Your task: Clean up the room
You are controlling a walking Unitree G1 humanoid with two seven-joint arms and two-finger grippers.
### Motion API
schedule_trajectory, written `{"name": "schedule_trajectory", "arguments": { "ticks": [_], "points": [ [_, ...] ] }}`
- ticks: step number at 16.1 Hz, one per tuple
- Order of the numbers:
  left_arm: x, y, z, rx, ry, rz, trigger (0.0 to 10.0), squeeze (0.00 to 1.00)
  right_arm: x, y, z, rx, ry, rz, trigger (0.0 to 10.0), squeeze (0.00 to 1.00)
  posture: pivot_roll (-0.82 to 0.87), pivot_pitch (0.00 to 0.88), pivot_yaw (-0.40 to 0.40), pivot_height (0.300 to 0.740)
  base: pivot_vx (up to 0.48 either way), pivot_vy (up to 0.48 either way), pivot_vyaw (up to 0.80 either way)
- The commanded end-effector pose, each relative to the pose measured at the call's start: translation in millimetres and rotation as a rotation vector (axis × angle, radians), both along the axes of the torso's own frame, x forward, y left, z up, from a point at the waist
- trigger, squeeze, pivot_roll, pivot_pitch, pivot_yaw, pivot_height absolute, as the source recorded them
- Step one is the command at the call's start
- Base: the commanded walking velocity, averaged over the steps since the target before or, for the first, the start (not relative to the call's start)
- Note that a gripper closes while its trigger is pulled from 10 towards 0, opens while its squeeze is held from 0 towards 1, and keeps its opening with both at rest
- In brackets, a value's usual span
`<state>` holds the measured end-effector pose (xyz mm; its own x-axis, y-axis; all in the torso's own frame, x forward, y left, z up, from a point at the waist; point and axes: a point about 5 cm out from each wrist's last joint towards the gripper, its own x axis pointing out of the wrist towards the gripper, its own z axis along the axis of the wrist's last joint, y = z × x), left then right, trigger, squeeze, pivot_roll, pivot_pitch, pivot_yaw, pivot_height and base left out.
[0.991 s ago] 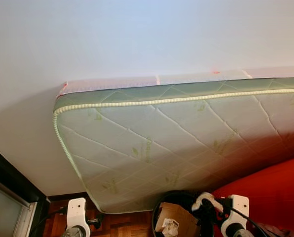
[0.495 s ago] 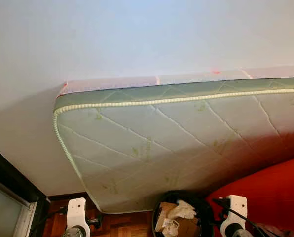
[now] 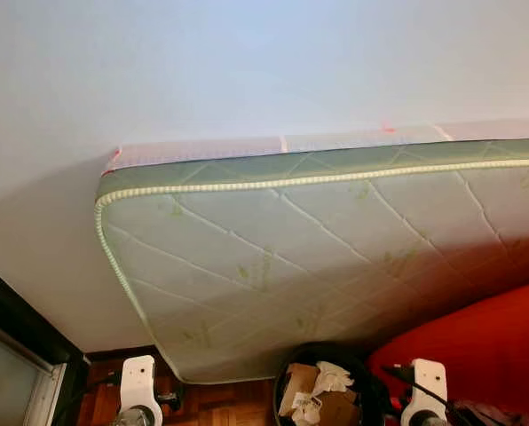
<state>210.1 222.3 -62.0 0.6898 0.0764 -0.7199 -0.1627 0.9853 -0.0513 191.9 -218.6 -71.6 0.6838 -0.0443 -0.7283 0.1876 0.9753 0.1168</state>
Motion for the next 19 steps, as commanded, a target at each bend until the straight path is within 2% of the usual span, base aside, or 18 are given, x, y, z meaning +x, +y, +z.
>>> {"name": "schedule_trajectory", "arguments": {
  "ticks": [1, 4, 19],
  "points": [
    [-3.3, -1.8, -2.9, -0.007, 0.027, 0.001, 10.0, 0.0, -5.2, -3.7, -3.0, -0.023, 0.046, -0.016, 10.0, 0.0, 0.12, 0.038, -0.04, 0.74, 0.0, 0.0, 0.0],
    [-3.4, -0.9, -2.8, -0.006, 0.03, -0.002, 10.0, 0.0, -7.9, -4.4, -5.2, -0.046, 0.086, -0.046, 10.0, 0.0, 0.13, 0.036, -0.034, 0.74, 0.0, 0.0, 0.0],
    [-6.3, -0.8, -4.2, -0.007, 0.036, -0.014, 10.0, 0.0, -8.6, -0.6, -6.0, -0.014, 0.079, -0.022, 10.0, 0.0, 0.13, 0.0, -0.028, 0.74, 0.0, 0.0, 0.0]
  ]
}}
